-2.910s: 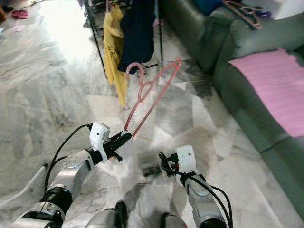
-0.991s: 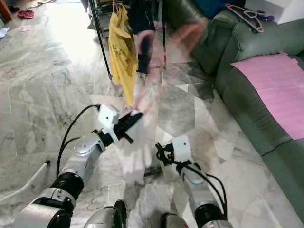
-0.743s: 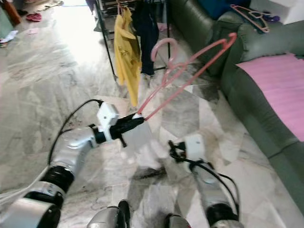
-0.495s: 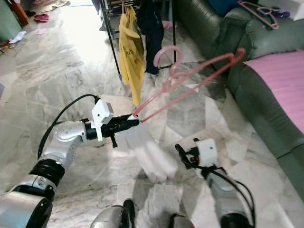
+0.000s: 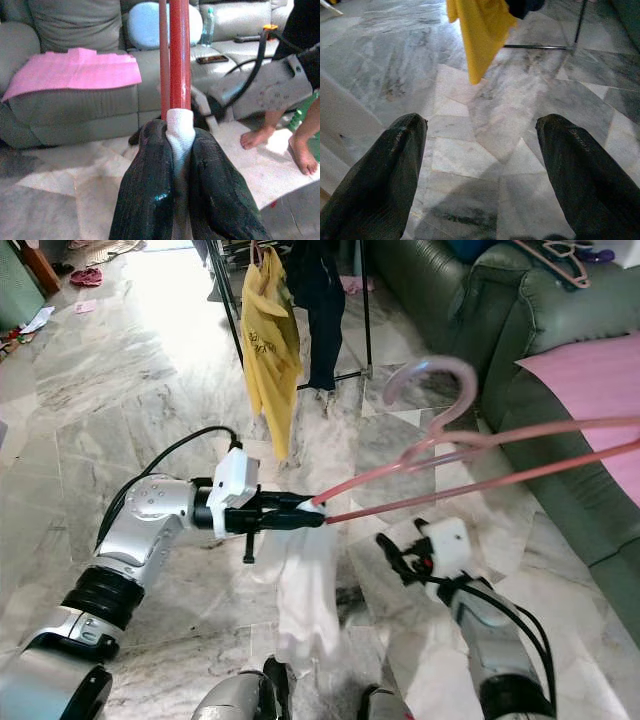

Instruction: Hang hanger

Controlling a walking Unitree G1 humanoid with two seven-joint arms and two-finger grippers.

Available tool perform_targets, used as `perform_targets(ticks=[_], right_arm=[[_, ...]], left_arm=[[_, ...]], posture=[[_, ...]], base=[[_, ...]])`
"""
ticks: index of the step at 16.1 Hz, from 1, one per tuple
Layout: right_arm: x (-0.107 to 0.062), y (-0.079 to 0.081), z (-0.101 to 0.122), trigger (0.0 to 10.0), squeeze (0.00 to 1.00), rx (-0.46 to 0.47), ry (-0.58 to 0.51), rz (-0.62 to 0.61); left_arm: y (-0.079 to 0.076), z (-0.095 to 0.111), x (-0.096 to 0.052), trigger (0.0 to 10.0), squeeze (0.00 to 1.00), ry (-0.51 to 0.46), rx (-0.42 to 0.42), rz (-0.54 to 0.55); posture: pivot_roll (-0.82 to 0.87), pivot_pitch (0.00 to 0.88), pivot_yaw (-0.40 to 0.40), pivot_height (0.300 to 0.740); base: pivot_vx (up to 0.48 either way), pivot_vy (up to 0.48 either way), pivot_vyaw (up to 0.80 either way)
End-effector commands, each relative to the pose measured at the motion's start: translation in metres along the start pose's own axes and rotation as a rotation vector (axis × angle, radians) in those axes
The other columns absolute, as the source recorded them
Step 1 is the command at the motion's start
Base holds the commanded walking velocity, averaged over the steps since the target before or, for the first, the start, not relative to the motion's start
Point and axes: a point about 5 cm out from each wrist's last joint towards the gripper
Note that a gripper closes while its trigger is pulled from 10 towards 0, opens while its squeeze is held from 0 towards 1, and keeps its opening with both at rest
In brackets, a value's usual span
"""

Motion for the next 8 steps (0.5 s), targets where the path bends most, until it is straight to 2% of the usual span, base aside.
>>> perform_targets(ticks=[1, 2, 4, 5, 7, 8], right_arm=[[0.003, 0.01, -0.011, 10.0, 0.0, 0.009, 0.057, 0.05], [0.011, 0.025, -0.014, 10.0, 0.0, 0.023, 0.077, 0.132], [0.014, 0.044, -0.023, 10.0, 0.0, 0.026, 0.14, 0.256], [0.014, 0.044, -0.023, 10.0, 0.0, 0.026, 0.14, 0.256], [0.007, 0.055, -0.037, 10.0, 0.0, 0.048, 0.243, 0.381], [0.006, 0.056, -0.04, 10.0, 0.0, 0.053, 0.262, 0.398]], left_arm=[[-0.002, 0.006, 0.001, 10.0, 0.0, -0.032, 0.006, -0.013], [-0.004, 0.013, 0.007, 10.0, 0.0, -0.067, 0.008, -0.014], [-0.004, 0.025, 0.016, 10.0, 0.0, -0.118, 0.021, -0.015], [-0.004, 0.025, 0.016, 10.0, 0.0, -0.118, 0.021, -0.015], [0.0, 0.038, 0.02, 10.0, 0.0, -0.156, 0.038, -0.01], [0.0, 0.041, 0.02, 10.0, 0.0, -0.165, 0.04, -0.007]], posture=[[-0.05, 0.232, 0.113, 0.74], [-0.04, 0.237, 0.106, 0.74], [-0.03, 0.243, 0.096, 0.74], [-0.03, 0.243, 0.096, 0.74], [-0.02, 0.247, 0.091, 0.74], [-0.02, 0.248, 0.091, 0.74]], base=[[0.0, 0.0, 0.0], [0.0, 0.0, 0.0], [0.0, 0.0, 0.0], [0.0, 0.0, 0.0], [0.0, 0.0, 0.0], [0.0, 0.0, 0.0]])
Point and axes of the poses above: a point about 5 cm out from each wrist's last joint towards the gripper, its own x axis pointing out of the wrist towards the gripper, its own z axis along the axis of the wrist's last joint, y = z × x, and after that the axes turned 13 degrees about x, right-handed
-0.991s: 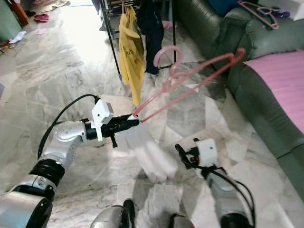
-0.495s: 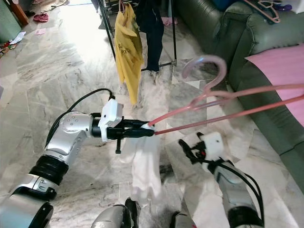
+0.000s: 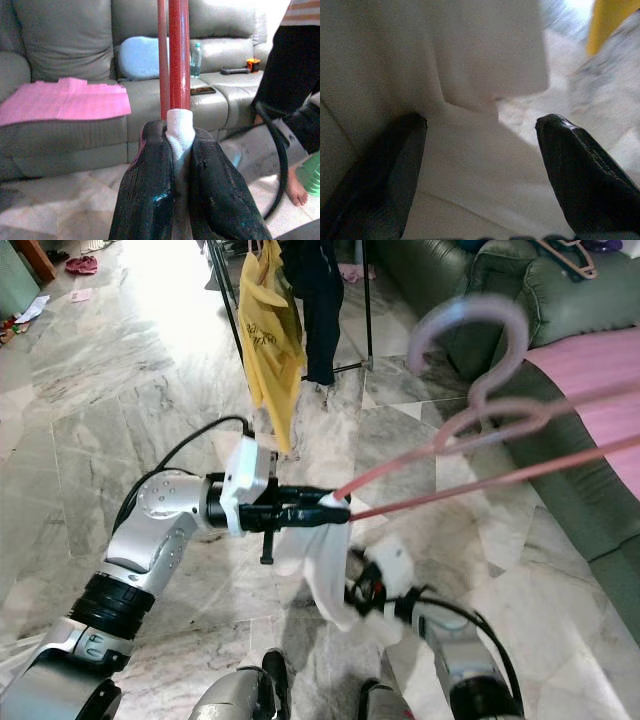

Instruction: Hang hanger

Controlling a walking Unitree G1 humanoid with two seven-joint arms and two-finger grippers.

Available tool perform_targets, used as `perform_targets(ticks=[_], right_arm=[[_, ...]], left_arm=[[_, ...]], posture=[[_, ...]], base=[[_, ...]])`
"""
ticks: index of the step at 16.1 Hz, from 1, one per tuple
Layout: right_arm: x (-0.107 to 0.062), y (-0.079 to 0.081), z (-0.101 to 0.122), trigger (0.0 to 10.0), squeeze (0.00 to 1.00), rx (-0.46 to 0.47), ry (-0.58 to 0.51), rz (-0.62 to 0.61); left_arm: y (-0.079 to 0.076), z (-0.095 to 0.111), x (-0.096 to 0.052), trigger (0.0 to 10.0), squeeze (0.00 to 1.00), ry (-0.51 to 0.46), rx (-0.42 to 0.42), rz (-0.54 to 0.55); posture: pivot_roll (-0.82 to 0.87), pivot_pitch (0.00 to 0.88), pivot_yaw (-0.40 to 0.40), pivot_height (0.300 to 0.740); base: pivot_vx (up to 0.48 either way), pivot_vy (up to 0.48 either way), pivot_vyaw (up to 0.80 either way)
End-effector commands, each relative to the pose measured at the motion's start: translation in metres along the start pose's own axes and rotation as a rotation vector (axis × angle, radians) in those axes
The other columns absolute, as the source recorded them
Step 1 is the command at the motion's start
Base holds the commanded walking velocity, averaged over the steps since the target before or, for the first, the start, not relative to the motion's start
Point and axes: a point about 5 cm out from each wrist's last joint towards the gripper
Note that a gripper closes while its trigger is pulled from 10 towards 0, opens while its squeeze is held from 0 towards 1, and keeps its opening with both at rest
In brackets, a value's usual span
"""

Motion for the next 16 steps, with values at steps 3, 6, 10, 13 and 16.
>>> perform_targets(ticks=[3, 6, 10, 13, 16], right_arm=[[0.001, 0.007, -0.014, 10.0, 0.0, 0.048, 0.085, 0.072], [0.002, 0.016, -0.023, 10.0, 0.0, 0.077, 0.121, 0.127], [-0.003, 0.021, -0.037, 10.0, 0.0, 0.09, 0.177, 0.148], [-0.016, 0.01, -0.054, 10.0, 0.0, 0.04, 0.261, 0.038], [-0.02, 0.012, -0.056, 10.0, 0.0, 0.052, 0.256, 0.054]], left_arm=[[0.006, 0.022, 0.002, 10.0, 0.0, -0.06, 0.037, 0.022], [0.016, 0.029, 0.0, 10.0, 0.0, -0.067, 0.06, 0.064], [0.023, 0.039, -0.005, 10.0, 0.0, -0.083, 0.041, 0.086], [0.028, 0.051, -0.011, 10.0, 0.0, -0.128, 0.003, 0.082], [0.028, 0.054, -0.013, 10.0, 0.0, -0.137, -0.01, 0.074]], posture=[[-0.02, 0.247, 0.093, 0.74], [-0.02, 0.247, 0.092, 0.74], [-0.02, 0.248, 0.093, 0.74], [-0.01, 0.249, 0.089, 0.74], [-0.01, 0.251, 0.092, 0.74]], base=[[0.0, 0.0, 0.0], [0.0, 0.0, 0.0], [0.0, 0.0, 0.0], [0.0, 0.0, 0.0], [0.0, 0.0, 0.0]])
Point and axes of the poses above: a point about 5 cm out from each wrist's last joint towards the gripper, its own x axis pointing out of the wrist towards the gripper, its own z axis along the axis of the wrist's last joint, y = z × x, and after that the axes turned 13 degrees about x, right-handed
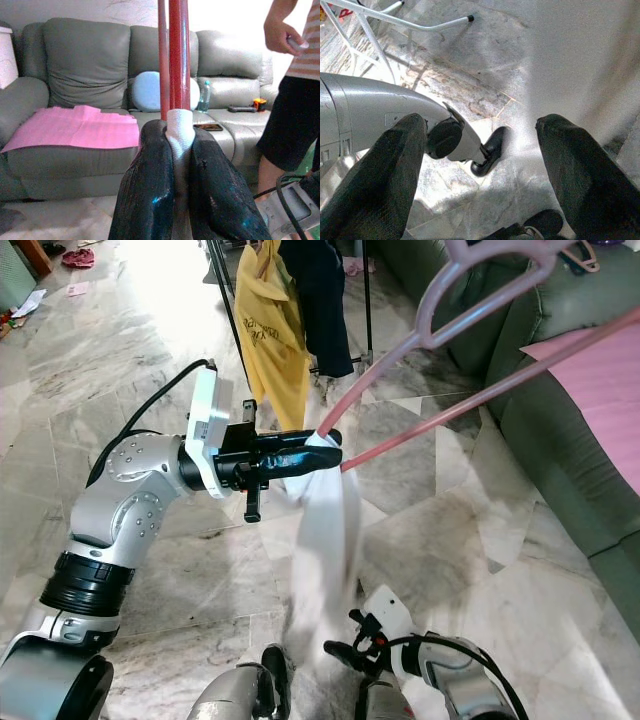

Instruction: Hang hanger

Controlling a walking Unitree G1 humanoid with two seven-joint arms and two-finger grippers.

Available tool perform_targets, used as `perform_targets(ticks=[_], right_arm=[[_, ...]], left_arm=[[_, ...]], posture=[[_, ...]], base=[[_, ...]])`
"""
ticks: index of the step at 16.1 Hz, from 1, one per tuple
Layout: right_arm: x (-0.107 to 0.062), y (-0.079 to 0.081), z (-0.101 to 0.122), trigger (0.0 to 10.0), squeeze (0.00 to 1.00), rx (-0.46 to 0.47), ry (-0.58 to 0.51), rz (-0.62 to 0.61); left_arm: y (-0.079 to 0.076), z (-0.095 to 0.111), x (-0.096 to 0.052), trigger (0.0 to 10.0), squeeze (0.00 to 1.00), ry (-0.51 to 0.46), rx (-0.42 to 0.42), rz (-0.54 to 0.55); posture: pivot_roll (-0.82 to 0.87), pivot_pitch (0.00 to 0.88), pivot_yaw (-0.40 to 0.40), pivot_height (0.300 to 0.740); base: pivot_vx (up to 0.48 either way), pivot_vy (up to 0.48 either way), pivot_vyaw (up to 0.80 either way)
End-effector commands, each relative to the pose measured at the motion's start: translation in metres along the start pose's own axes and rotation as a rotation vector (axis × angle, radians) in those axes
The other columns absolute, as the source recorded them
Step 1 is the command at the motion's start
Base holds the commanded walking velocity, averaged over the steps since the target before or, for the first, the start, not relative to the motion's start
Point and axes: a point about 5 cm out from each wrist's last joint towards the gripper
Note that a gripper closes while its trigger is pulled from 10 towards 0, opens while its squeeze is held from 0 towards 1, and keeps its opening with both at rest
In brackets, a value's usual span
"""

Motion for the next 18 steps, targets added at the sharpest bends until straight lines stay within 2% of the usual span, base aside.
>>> perform_targets(ticks=[1, 3, 5, 6, 8, 9, 11, 12, 15, 18], right_arm=[[0.001, 0.003, -0.004, 10.0, 0.0, 0.0, 0.0, 0.004], [0.002, -0.007, 0.001, 10.0, 0.0, -0.047, -0.009, -0.095], [-0.003, -0.011, 0.01, 10.0, 0.0, -0.063, -0.052, -0.096], [-0.012, -0.012, 0.014, 10.0, 0.0, -0.062, -0.073, -0.063], [-0.036, -0.029, 0.015, 10.0, 0.0, -0.124, -0.045, -0.148], [-0.046, -0.037, 0.019, 10.0, 0.0, -0.138, -0.067, -0.198], [-0.073, -0.055, 0.04, 10.0, 0.0, -0.142, -0.2, -0.317], [-0.08, -0.06, 0.046, 10.0, 0.0, -0.144, -0.239, -0.364], [-0.09, -0.071, 0.054, 10.0, 0.0, -0.164, -0.284, -0.487], [-0.081, -0.073, 0.06, 10.0, 0.0, -0.158, -0.311, -0.547]], left_arm=[[0.001, 0.013, 0.001, 10.0, 0.0, -0.031, 0.034, -0.019], [-0.001, 0.018, 0.003, 10.0, 0.0, -0.048, 0.008, -0.043], [-0.003, 0.016, 0.0, 10.0, 0.0, -0.03, -0.012, -0.065], [-0.001, 0.011, -0.005, 10.0, 0.0, -0.012, -0.018, -0.045], [0.001, 0.0, -0.012, 10.0, 0.0, 0.022, -0.038, -0.012], [0.001, -0.004, -0.015, 10.0, 0.0, 0.031, -0.047, 0.008], [0.001, -0.015, -0.02, 10.0, 0.0, 0.069, -0.059, 0.03], [0.0, -0.017, -0.022, 10.0, 0.0, 0.079, -0.06, 0.029], [-0.003, -0.017, -0.022, 10.0, 0.0, 0.083, -0.069, -0.009], [-0.01, -0.014, -0.021, 10.0, 0.0, 0.086, -0.081, -0.093]], posture=[[-0.01, 0.251, 0.092, 0.74], [-0.01, 0.249, 0.095, 0.74], [0.0, 0.245, 0.096, 0.74], [0.0, 0.247, 0.097, 0.74], [0.0, 0.248, 0.096, 0.74], [0.0, 0.251, 0.097, 0.74], [-0.01, 0.256, 0.103, 0.74], [-0.01, 0.257, 0.103, 0.74], [-0.02, 0.258, 0.105, 0.74], [-0.02, 0.259, 0.106, 0.74]], base=[[0.0, 0.0, 0.0], [0.0, 0.0, 0.0], [0.0, 0.0, 0.0], [0.0, 0.0, 0.0], [0.0, 0.0, 0.0], [0.0, 0.0, 0.0], [0.0, 0.0, 0.0], [0.0, 0.0, 0.0], [0.0, 0.0, 0.0], [0.0, 0.0, 0.0]])
Point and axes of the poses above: a point about 5 cm out from each wrist's last joint towards the gripper, its own x axis pointing out of the wrist towards the gripper, its own z axis along the axis of the wrist's last joint, y = z × x, and after that the axes turned 13 degrees about x, right-handed
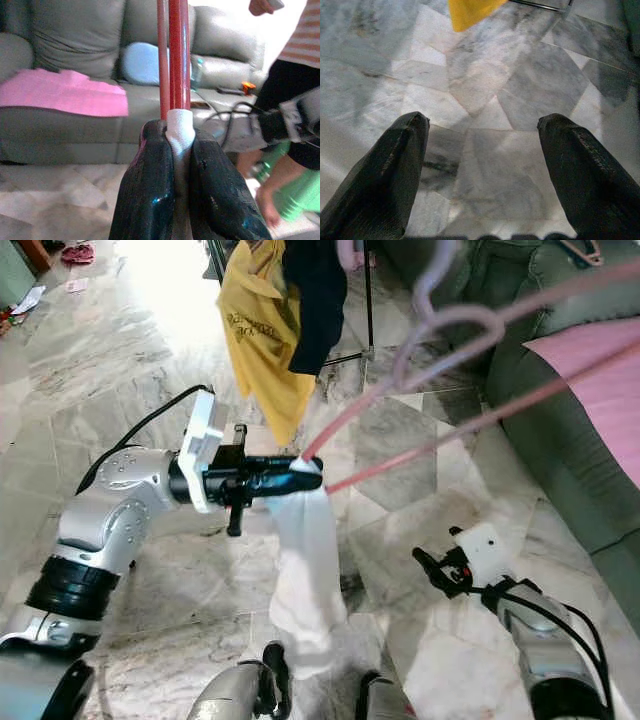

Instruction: Hang hanger

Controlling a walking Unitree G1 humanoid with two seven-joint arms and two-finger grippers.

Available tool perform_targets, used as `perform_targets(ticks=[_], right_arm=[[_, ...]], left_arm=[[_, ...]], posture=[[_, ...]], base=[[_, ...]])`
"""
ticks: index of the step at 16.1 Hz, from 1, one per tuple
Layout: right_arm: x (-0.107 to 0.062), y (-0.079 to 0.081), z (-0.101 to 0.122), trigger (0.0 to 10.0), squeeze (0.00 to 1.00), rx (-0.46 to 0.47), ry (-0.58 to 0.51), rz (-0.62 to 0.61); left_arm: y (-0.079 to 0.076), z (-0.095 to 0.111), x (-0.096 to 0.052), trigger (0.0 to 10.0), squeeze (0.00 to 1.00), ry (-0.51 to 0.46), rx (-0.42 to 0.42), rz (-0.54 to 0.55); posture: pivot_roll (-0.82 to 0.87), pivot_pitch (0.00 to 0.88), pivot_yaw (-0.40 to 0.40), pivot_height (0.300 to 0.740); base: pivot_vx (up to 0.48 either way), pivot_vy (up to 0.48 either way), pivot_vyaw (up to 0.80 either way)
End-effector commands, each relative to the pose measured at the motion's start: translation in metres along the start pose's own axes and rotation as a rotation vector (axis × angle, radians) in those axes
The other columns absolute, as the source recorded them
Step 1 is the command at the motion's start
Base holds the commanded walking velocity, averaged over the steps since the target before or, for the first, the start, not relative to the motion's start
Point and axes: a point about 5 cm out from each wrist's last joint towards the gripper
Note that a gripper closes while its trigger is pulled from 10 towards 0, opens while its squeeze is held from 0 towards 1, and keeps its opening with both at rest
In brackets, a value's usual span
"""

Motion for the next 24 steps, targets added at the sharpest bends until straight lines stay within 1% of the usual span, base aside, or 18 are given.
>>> perform_targets(ticks=[1, 3, 4, 6, 7, 9, 10, 11, 13, 15, 19, 22, 24], right_arm=[[0.003, 0.006, -0.007, 10.0, 0.0, -0.003, 0.022, 0.008], [0.01, 0.014, -0.006, 10.0, 0.0, -0.005, 0.015, 0.021], [0.017, 0.019, -0.004, 10.0, 0.0, -0.009, 0.008, 0.034], [0.026, 0.031, 0.0, 10.0, 0.0, 0.003, -0.001, 0.089], [0.031, 0.043, 0.0, 10.0, 0.0, 0.033, 0.001, 0.162], [0.035, 0.061, -0.004, 10.0, 0.0, 0.067, 0.026, 0.271], [0.036, 0.066, -0.007, 10.0, 0.0, 0.069, 0.039, 0.302], [0.036, 0.079, -0.012, 10.0, 0.0, 0.087, 0.071, 0.391], [0.034, 0.09, -0.017, 10.0, 0.0, 0.125, 0.092, 0.466], [0.032, 0.092, -0.018, 10.0, 0.0, 0.137, 0.102, 0.494], [0.027, 0.09, -0.018, 10.0, 0.0, 0.156, 0.116, 0.53], [0.023, 0.097, -0.017, 10.0, 0.0, 0.184, 0.139, 0.615], [0.021, 0.1, -0.018, 10.0, 0.0, 0.186, 0.15, 0.645]], left_arm=[[-0.005, 0.008, 0.002, 10.0, 0.0, -0.017, 0.023, -0.057], [-0.011, 0.013, 0.004, 10.0, 0.0, -0.025, 0.011, -0.113], [-0.015, 0.015, 0.006, 10.0, 0.0, -0.027, 0.012, -0.145], [-0.017, 0.017, 0.009, 10.0, 0.0, -0.037, 0.025, -0.147], [-0.018, 0.018, 0.012, 10.0, 0.0, -0.045, 0.022, -0.151], [-0.018, 0.02, 0.016, 10.0, 0.0, -0.061, 0.025, -0.153], [-0.018, 0.021, 0.017, 10.0, 0.0, -0.063, 0.027, -0.153], [-0.019, 0.022, 0.018, 10.0, 0.0, -0.07, 0.029, -0.156], [-0.019, 0.023, 0.019, 10.0, 0.0, -0.074, 0.035, -0.151], [-0.019, 0.024, 0.019, 10.0, 0.0, -0.075, 0.034, -0.148], [-0.017, 0.024, 0.018, 10.0, 0.0, -0.073, 0.037, -0.14], [-0.016, 0.022, 0.017, 10.0, 0.0, -0.063, 0.04, -0.129], [-0.014, 0.019, 0.014, 10.0, 0.0, -0.053, 0.037, -0.111]], posture=[[-0.01, 0.258, 0.108, 0.74], [-0.01, 0.258, 0.108, 0.74], [-0.01, 0.258, 0.108, 0.74], [-0.01, 0.258, 0.11, 0.74], [-0.01, 0.259, 0.111, 0.74], [-0.01, 0.261, 0.108, 0.74], [-0.01, 0.261, 0.108, 0.74], [-0.01, 0.261, 0.107, 0.74], [-0.01, 0.262, 0.107, 0.74], [-0.01, 0.263, 0.106, 0.74], [-0.01, 0.264, 0.108, 0.74], [-0.01, 0.262, 0.107, 0.74], [0.0, 0.261, 0.108, 0.74]], base=[[0.0, 0.0, 0.0], [0.0, 0.0, 0.0], [0.0, 0.0, 0.0], [0.0, 0.0, 0.0], [0.0, 0.0, 0.0], [0.0, 0.0, 0.0], [0.0, 0.0, 0.0], [0.0, 0.0, 0.0], [0.0, 0.0, 0.0], [0.0, 0.0, 0.0], [0.0, 0.0, 0.0], [0.0, 0.0, 0.0], [0.0, 0.0, 0.0]])
Point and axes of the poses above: a point about 5 cm out from each wrist's last joint towards the gripper, its own x axis pointing out of the wrist towards the gripper, its own z axis along the axis of the wrist's last joint, y = z × x, and after that the axes turned 13 degrees about x, right-handed
